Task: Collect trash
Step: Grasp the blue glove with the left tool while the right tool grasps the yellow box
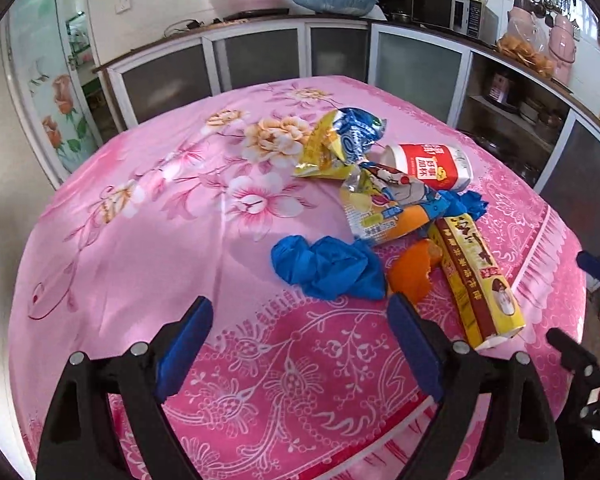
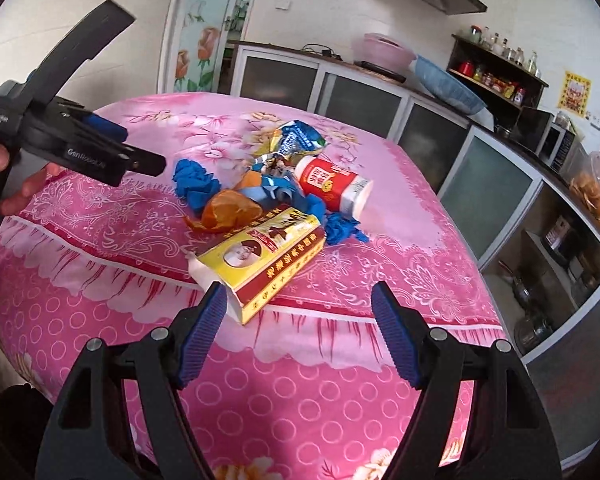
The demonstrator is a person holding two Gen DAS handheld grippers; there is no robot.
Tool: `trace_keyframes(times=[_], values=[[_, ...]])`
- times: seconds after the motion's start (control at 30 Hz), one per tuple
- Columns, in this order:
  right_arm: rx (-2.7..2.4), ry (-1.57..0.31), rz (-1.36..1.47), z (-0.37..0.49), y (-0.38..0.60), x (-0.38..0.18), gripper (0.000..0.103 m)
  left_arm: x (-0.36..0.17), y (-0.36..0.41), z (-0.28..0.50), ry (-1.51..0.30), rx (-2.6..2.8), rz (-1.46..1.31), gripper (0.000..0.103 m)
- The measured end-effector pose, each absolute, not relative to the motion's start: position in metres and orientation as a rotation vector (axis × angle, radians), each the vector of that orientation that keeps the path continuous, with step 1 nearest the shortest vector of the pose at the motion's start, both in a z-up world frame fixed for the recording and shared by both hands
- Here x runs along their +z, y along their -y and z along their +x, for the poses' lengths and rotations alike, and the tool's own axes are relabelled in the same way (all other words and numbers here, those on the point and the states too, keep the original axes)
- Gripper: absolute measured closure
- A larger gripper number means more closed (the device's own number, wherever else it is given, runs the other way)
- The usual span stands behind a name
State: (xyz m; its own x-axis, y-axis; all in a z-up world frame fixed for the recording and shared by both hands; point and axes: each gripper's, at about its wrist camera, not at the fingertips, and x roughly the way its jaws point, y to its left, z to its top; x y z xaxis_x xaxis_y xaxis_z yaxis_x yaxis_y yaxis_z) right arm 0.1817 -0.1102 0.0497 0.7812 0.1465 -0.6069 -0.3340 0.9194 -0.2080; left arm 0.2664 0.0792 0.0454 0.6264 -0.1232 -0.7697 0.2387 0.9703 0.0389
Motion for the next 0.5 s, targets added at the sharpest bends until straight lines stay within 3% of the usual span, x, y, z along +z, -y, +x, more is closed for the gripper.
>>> trace_keyframes(times=[0.5], values=[[0.309, -0.692, -0.281, 0.211, 0.101, 0.032, 0.032, 0.014, -0.067, 0.323, -1.011, -0.242, 0.09, 0.013]])
